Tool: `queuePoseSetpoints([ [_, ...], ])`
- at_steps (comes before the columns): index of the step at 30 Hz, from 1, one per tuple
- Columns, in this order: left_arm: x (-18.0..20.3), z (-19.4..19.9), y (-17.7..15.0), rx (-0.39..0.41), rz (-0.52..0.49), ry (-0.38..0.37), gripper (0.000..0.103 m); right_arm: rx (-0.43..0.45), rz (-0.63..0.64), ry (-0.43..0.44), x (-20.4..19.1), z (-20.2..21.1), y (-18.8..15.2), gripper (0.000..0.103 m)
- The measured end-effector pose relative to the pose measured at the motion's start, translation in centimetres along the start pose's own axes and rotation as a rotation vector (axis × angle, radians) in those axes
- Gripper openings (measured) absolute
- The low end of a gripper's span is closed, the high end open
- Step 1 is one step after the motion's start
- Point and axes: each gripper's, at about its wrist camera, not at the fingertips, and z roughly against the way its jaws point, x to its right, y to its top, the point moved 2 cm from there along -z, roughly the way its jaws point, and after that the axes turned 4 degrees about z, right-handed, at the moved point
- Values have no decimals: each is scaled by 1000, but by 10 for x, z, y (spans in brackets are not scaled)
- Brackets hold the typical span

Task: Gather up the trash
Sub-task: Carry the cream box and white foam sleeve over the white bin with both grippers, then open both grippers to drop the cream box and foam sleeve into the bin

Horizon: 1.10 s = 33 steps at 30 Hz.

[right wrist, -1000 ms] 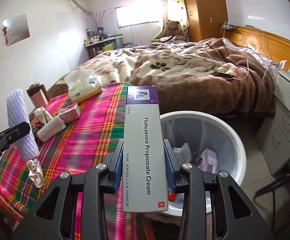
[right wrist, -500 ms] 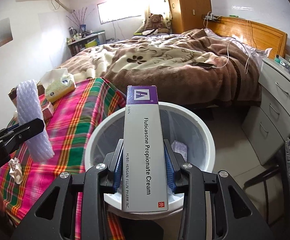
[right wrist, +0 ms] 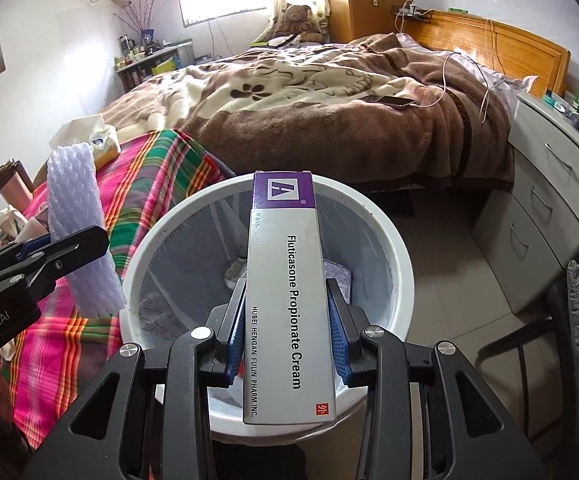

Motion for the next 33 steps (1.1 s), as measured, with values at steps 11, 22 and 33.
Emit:
queuePoseSetpoints([
  [11,-5,-4,0,-7,12,-3,55,-17,21,-28,0,-3,-1,62],
  [22,-24,17,0,28,47,14,59,8,3,-26,-5,3,3,62],
  [33,-62,48,-8,72,83,81,59,52,13,19,-29,13,6,62],
])
